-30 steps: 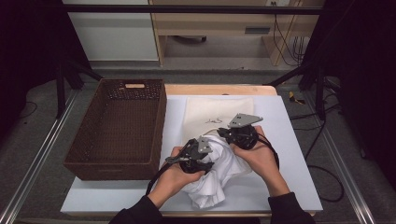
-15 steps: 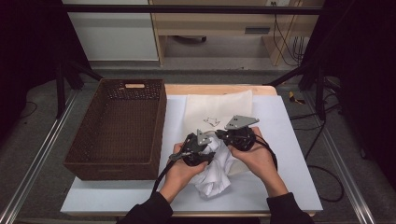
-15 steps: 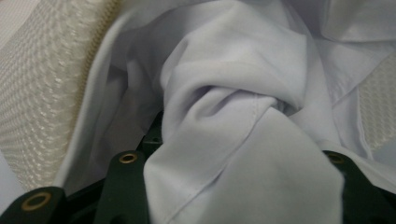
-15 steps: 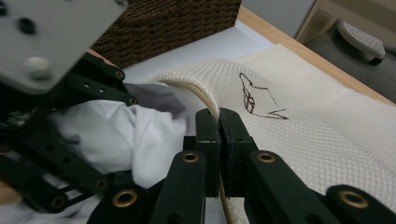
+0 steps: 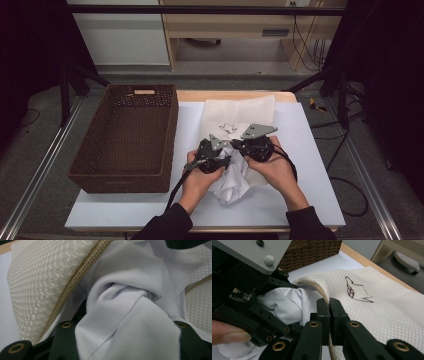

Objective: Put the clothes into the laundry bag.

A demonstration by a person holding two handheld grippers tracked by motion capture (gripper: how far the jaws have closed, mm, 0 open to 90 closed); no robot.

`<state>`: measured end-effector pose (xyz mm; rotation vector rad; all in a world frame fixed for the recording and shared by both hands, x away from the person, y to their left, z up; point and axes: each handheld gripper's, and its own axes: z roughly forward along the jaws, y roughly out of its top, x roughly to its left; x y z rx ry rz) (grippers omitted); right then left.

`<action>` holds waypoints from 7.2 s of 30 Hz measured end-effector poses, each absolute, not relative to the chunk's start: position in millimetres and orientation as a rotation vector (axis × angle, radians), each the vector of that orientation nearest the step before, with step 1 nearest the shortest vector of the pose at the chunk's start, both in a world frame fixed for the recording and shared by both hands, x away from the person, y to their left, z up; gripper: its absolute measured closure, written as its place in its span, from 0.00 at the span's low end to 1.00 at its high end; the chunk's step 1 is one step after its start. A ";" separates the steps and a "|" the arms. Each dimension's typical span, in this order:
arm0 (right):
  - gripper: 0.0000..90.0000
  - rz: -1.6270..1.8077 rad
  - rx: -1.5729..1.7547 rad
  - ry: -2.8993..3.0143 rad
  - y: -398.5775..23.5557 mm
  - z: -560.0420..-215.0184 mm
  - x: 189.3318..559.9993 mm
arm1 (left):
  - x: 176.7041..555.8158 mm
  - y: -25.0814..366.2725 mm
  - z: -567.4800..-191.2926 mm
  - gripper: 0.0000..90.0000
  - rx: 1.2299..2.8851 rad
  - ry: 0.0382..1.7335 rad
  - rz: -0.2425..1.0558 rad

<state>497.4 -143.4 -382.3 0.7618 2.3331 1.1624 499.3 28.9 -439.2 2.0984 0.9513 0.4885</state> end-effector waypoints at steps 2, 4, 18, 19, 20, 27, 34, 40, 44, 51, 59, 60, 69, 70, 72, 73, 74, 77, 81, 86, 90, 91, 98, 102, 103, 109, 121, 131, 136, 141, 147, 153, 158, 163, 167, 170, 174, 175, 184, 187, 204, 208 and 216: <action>0.97 1.159 0.773 2.334 -144.4 -383.7 498.3 | 499.4 28.8 -440.4 0.45 2.087 0.949 0.488; 0.97 1.156 0.780 2.335 -145.5 -384.8 499.2 | 499.1 29.0 -441.8 0.40 2.079 0.939 0.489; 0.97 1.148 0.803 2.331 -150.0 -386.3 501.4 | 485.4 36.6 -427.1 0.18 2.024 0.841 0.453; 0.97 1.146 0.804 2.330 -150.3 -386.0 501.3 | 483.7 37.3 -425.5 0.18 2.027 0.831 0.455; 0.97 1.147 0.804 2.329 -150.5 -385.9 501.3 | 481.9 38.2 -423.8 0.17 2.023 0.824 0.453; 0.97 1.146 0.806 2.327 -151.4 -385.8 501.1 | 466.5 46.9 -408.5 0.14 1.972 0.772 0.475; 0.97 1.145 0.797 2.326 -149.7 -385.4 499.7 | 450.1 55.8 -404.1 0.10 1.949 0.755 0.468; 0.97 1.138 0.796 2.328 -149.4 -385.0 498.5 | 438.9 64.1 -403.2 0.15 1.935 0.766 0.474; 0.97 1.133 0.794 2.330 -148.5 -385.2 497.8 | 431.6 69.3 -401.5 0.21 1.921 0.764 0.475; 0.97 1.133 0.792 2.326 -149.1 -384.5 496.7 | 418.3 78.4 -400.5 0.30 1.940 0.753 0.480; 0.97 1.139 0.795 2.323 -150.4 -384.7 496.2 | 413.0 90.1 -399.6 0.42 1.932 0.774 0.470; 0.97 1.140 0.794 2.323 -150.8 -384.5 496.3 | 412.1 90.8 -399.4 0.43 1.932 0.776 0.472; 0.97 1.144 0.795 2.322 -150.9 -384.4 495.9 | 404.9 97.0 -403.6 0.66 1.936 0.771 0.474; 0.97 1.145 0.795 2.321 -150.9 -384.3 495.9 | 404.5 97.1 -405.0 0.68 1.941 0.771 0.469; 0.97 1.144 0.797 2.321 -151.2 -383.9 495.7 | 403.6 97.6 -407.4 0.72 1.941 0.776 0.469; 0.97 1.145 0.795 2.321 -151.5 -383.8 495.8 | 403.4 97.9 -408.1 0.76 1.944 0.774 0.465; 0.97 1.146 0.795 2.320 -151.7 -383.8 495.8 | 402.8 98.1 -409.1 0.78 1.942 0.773 0.465; 0.97 1.150 0.798 2.321 -151.8 -383.9 495.6 | 401.4 98.8 -411.4 0.85 1.946 0.769 0.469; 0.97 1.151 0.796 2.322 -151.8 -383.4 495.1 | 399.2 101.3 -415.4 0.91 1.951 0.774 0.458; 0.97 1.152 0.796 2.321 -152.3 -383.3 495.2 | 396.9 104.1 -419.2 0.95 1.957 0.780 0.442; 0.97 1.153 0.798 2.320 -152.4 -383.3 495.4 | 395.1 105.8 -420.1 0.97 1.959 0.781 0.445; 0.97 1.152 0.798 2.321 -152.5 -383.4 495.5 | 394.8 106.4 -420.5 0.97 1.960 0.782 0.449; 0.97 1.151 0.796 2.322 -152.5 -383.8 495.5 | 391.8 109.2 -422.4 1.00 1.967 0.792 0.453; 0.97 1.150 0.794 2.321 -152.7 -383.8 495.5 | 388.9 110.0 -422.3 1.00 1.967 0.791 0.461; 0.97 1.147 0.796 2.321 -152.7 -383.6 495.3 | 388.1 110.4 -422.5 1.00 1.970 0.790 0.463; 0.97 1.148 0.795 2.320 -152.9 -383.7 495.5 | 384.2 114.4 -427.4 1.00 1.982 0.808 0.460; 0.97 1.143 0.794 2.324 -151.2 -384.7 495.4 | 388.5 102.7 -445.5 1.00 2.084 0.812 0.415; 0.97 1.136 0.789 2.330 -149.0 -385.5 495.3 | 403.0 85.9 -460.0 1.00 2.122 0.813 0.379; 0.97 1.131 0.786 2.337 -147.9 -386.3 495.2 | 408.1 78.4 -464.4 1.00 2.138 0.807 0.374; 0.97 1.133 0.784 2.336 -147.5 -386.5 495.2 | 412.4 74.4 -466.5 1.00 2.137 0.805 0.382; 0.97 1.129 0.778 2.345 -146.5 -387.5 495.1 | 417.5 71.5 -467.1 1.00 2.132 0.807 0.388; 0.97 1.113 0.777 2.361 -144.5 -389.9 494.8 | 424.5 68.3 -466.4 1.00 2.133 0.808 0.392; 0.97 1.113 0.774 2.363 -144.1 -390.7 494.8 | 430.3 65.6 -465.9 1.00 2.136 0.806 0.391; 0.97 1.112 0.773 2.369 -143.7 -392.5 494.8 | 434.8 64.2 -466.4 1.00 2.127 0.815 0.398; 0.97 1.096 0.782 2.377 -143.0 -393.5 494.6 | 439.3 62.4 -466.0 1.00 2.129 0.818 0.397; 0.97 1.095 0.783 2.380 -142.8 -394.2 494.4 | 443.4 61.2 -466.0 1.00 2.125 0.818 0.400; 0.97 1.094 0.785 2.383 -143.0 -394.5 494.0 | 446.8 60.8 -466.9 1.00 2.115 0.826 0.395; 0.97 1.095 0.786 2.384 -142.9 -394.7 494.0 | 447.4 60.5 -466.9 1.00 2.112 0.829 0.397; 0.97 1.102 0.787 2.385 -143.9 -394.9 494.2 | 455.6 55.6 -465.8 1.00 2.102 0.847 0.397; 0.97 1.104 0.790 2.386 -144.4 -394.9 494.2 | 457.4 55.4 -466.3 1.00 2.101 0.849 0.394; 0.97 1.095 0.800 2.396 -147.3 -399.2 493.4 | 473.0 53.9 -467.4 1.00 2.086 0.869 0.419; 0.97 1.097 0.800 2.394 -147.5 -398.7 493.5 | 474.8 53.2 -467.9 1.00 2.083 0.870 0.425; 0.97 1.099 0.805 2.394 -148.9 -398.6 493.1 | 480.8 50.8 -468.9 1.00 2.075 0.882 0.426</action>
